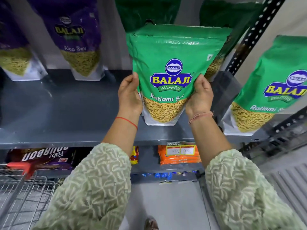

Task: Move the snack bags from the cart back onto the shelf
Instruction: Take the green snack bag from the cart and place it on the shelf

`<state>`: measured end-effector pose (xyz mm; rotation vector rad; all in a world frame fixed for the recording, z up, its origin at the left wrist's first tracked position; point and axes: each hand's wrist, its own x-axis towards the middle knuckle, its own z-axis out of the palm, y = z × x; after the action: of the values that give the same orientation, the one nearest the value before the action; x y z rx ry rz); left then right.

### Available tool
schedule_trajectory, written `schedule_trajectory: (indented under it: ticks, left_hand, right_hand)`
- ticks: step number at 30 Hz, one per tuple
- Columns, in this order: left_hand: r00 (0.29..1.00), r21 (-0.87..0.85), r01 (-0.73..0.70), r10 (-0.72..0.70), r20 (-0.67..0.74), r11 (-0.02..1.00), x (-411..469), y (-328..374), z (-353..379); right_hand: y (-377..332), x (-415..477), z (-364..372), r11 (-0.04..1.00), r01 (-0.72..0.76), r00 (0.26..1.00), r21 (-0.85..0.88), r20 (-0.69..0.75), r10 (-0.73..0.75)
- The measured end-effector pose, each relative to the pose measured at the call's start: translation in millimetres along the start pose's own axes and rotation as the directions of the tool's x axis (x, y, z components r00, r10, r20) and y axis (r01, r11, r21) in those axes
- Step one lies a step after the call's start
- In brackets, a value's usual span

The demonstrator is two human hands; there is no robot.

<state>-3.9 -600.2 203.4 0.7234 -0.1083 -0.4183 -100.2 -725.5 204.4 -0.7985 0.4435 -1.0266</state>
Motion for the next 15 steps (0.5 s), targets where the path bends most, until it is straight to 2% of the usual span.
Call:
schedule_trajectory:
  ticks: [3,6,8,9,12,15]
  left_hand:
    - [1.000,0.006,-0.012,0.012,0.017,1.000,-8.2,5.7,1.6]
    - [0.997,0.107,-0.056,0.050,0.053,0.993,-18.2,22.7,-8.9]
    - [0.995,0.235,-0.095,0.093,0.020,0.967,-25.1,40.0,-30.1]
    - [0.992,0.282,-0.116,0.126,-0.018,0.952,-30.2,50.9,-46.2]
    - [0.951,0.407,-0.175,0.261,-0.165,0.897,-53.5,89.4,-106.7]
    - [0.851,0.535,-0.180,0.404,-0.337,0.825,-87.1,139.9,-191.4]
  right_hand:
    - [-3.6,-7.4,1.7,1.000,-0.004,1.000,-0.030,-0.006,0.004]
    - [-1.9,-30.7,4.0,0.991,0.055,0.977,-0.122,-0.196,-0.079]
    - [16.5,-63.8,3.2,0.979,0.064,0.933,-0.193,-0.338,-0.128]
    - [32.5,-83.7,4.0,0.964,0.057,0.928,-0.261,-0.342,-0.147]
    - [89.1,-146.6,23.1,0.918,0.018,0.978,-0.396,-0.183,-0.098]
    - [140.4,-211.1,71.5,0.873,0.002,0.993,-0.488,0.101,0.054]
